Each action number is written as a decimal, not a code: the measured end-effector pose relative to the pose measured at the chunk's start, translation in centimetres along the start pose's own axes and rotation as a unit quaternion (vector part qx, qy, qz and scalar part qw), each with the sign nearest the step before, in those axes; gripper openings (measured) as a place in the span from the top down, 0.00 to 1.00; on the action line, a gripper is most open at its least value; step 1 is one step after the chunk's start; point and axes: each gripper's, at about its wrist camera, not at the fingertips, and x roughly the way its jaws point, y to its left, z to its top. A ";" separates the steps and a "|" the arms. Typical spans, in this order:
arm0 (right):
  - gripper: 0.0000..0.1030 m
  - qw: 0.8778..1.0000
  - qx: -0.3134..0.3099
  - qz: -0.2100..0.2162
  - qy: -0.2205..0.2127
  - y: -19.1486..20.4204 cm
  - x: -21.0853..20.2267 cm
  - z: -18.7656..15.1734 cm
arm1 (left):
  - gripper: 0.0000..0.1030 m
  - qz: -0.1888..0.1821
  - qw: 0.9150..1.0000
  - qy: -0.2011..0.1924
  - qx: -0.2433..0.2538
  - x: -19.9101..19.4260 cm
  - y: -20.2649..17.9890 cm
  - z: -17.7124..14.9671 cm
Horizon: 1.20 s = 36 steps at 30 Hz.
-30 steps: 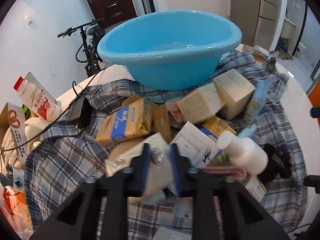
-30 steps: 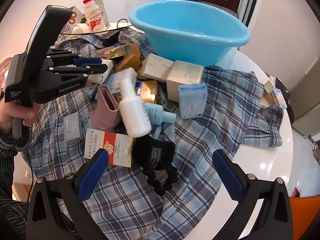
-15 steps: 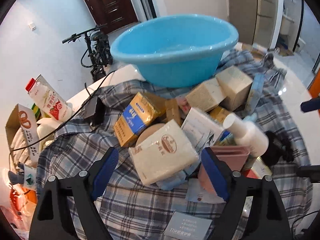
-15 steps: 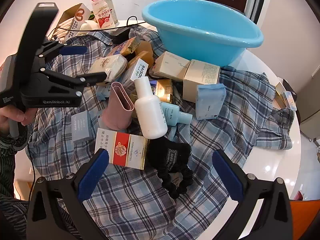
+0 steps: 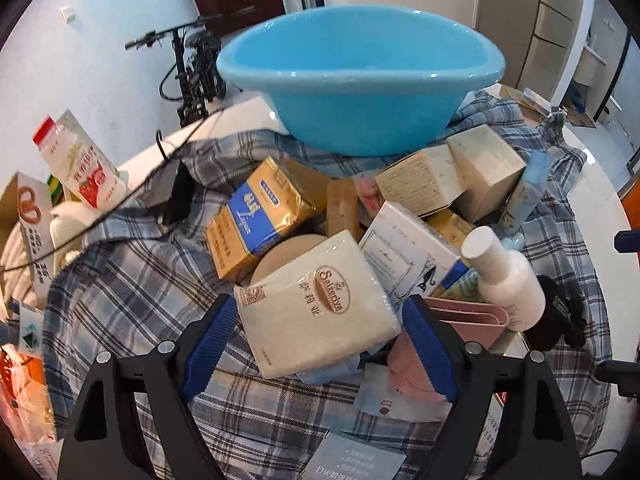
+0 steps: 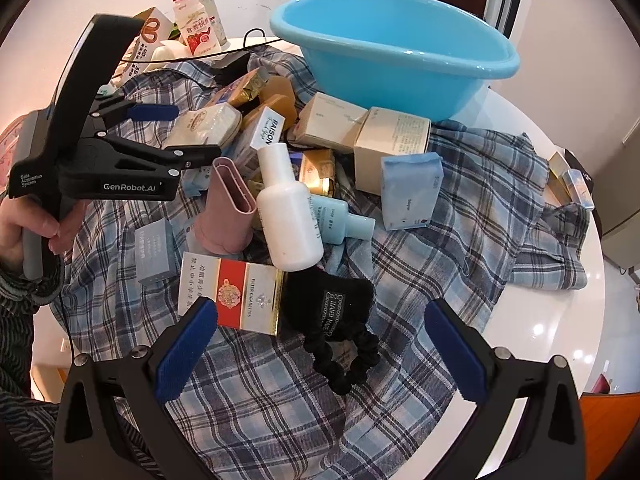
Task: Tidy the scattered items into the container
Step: 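Lower the left tool onto the white tissue pack and close it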
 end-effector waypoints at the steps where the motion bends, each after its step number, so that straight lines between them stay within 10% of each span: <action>1: 0.00 1.000 0.003 0.002 0.000 -0.1 0.1 0.1 | 0.16 -0.002 1.000 0.005 -0.003 0.3 0.2 0.0; 9: 0.00 1.000 0.007 0.004 0.002 -0.3 0.3 0.1 | 0.16 -0.012 1.000 0.002 -0.013 0.5 0.7 -0.1; 13: 0.00 1.000 0.008 -0.001 0.002 -0.5 0.2 -0.1 | 0.41 -0.043 0.999 -0.016 -0.013 -0.5 0.6 -0.2; 36: 0.00 1.000 0.015 0.016 0.016 0.1 0.6 -1.2 | 0.42 -0.036 0.999 -0.034 0.015 -3.5 0.7 -2.2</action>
